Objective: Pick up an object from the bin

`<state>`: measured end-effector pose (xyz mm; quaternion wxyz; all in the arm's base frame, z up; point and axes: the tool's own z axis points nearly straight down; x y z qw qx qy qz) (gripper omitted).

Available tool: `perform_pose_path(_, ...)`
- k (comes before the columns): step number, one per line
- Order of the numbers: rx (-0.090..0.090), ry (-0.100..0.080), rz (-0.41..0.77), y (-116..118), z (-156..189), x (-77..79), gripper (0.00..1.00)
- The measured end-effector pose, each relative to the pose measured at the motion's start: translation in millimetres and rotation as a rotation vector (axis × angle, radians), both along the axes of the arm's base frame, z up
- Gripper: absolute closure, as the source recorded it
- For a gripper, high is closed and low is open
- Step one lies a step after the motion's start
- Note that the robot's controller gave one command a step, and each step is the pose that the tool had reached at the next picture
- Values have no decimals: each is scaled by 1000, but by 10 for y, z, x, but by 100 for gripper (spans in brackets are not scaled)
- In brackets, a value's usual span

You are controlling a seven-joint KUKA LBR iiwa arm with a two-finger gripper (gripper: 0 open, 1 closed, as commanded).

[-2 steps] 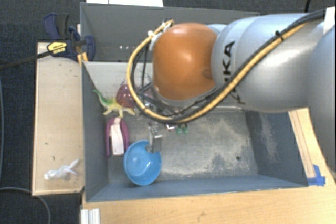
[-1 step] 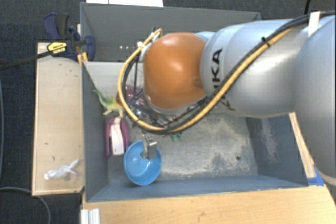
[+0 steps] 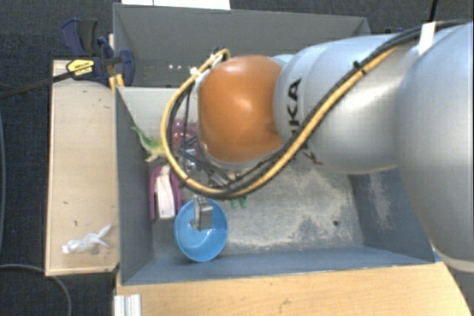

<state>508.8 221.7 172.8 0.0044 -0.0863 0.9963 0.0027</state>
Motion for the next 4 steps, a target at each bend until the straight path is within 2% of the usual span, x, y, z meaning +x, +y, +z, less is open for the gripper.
perform_pose_path(1, -4, -2, 301, -117, -425, -52, 0)
perform_pose_path(2, -5, -5, 501, -96, -787, -35, 0)
perform_pose_path(3, 0, -25, 658, 25, -895, 15, 100)
perform_pose_path(4, 0, -25, 657, 26, -893, 14, 100)
